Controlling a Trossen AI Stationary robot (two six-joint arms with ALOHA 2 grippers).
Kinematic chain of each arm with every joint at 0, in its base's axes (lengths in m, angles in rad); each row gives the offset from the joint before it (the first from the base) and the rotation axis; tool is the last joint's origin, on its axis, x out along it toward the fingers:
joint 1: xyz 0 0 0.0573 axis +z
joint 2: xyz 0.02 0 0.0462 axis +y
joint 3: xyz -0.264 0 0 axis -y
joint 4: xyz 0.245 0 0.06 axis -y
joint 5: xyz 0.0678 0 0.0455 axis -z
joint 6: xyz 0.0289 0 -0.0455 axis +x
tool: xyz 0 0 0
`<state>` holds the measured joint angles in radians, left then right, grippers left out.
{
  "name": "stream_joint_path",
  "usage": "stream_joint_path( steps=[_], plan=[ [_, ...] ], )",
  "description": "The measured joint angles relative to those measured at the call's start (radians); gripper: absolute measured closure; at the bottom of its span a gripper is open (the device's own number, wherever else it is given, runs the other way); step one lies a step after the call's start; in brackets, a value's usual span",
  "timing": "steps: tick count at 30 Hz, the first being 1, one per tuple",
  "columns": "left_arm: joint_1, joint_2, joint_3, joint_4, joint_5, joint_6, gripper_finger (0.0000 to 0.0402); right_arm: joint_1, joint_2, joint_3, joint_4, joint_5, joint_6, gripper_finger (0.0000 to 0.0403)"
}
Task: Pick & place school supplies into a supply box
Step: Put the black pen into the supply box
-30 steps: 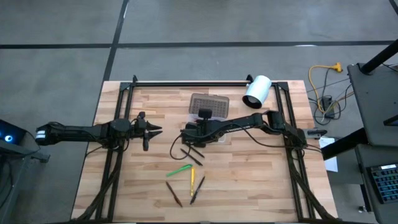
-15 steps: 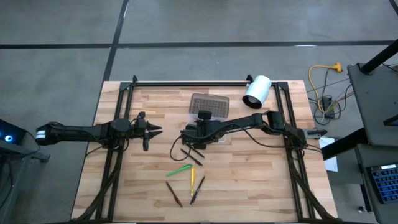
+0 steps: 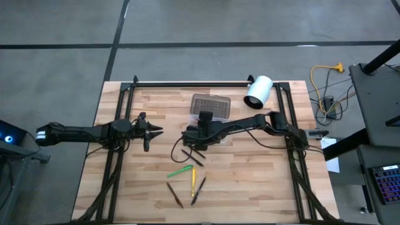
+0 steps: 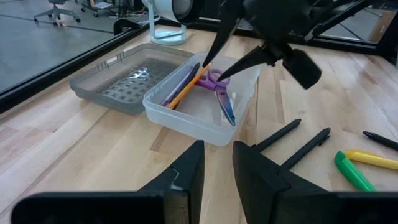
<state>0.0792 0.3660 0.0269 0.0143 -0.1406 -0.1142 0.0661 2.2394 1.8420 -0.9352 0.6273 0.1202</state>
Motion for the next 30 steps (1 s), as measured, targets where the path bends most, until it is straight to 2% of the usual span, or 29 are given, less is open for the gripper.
stream_joint_path(
  steps=[5, 15, 18, 25, 27, 30],
  plan=[
    [0.0, 0.0, 0.0, 0.0, 0.0, 0.0, 0.0332, 0.011, -0.021, 0.019, 0.004, -0.004, 0.01, 0.0293],
    [0.0, 0.0, 0.0, 0.0, 0.0, 0.0, 0.0332, 0.041, -0.04, 0.065, -0.007, -0.022, 0.135, 0.0305],
    [0.0, 0.0, 0.0, 0.0, 0.0, 0.0, 0.0332, 0.048, -0.045, 0.077, -0.008, -0.125, 0.141, 0.0308],
    [0.0, 0.0, 0.0, 0.0, 0.0, 0.0, 0.0332, 0.048, -0.046, 0.109, -0.004, -0.52, 0.21, 0.0309],
    [0.0, 0.0, 0.0, 0.0, 0.0, 0.0, 0.0332, 0.049, -0.046, 0.108, -0.005, -0.559, 0.229, 0.0311],
    [0.0, 0.0, 0.0, 0.0, 0.0, 0.0, 0.0332, 0.05, -0.046, 0.104, -0.006, -0.553, 0.256, 0.0315]
  ],
)
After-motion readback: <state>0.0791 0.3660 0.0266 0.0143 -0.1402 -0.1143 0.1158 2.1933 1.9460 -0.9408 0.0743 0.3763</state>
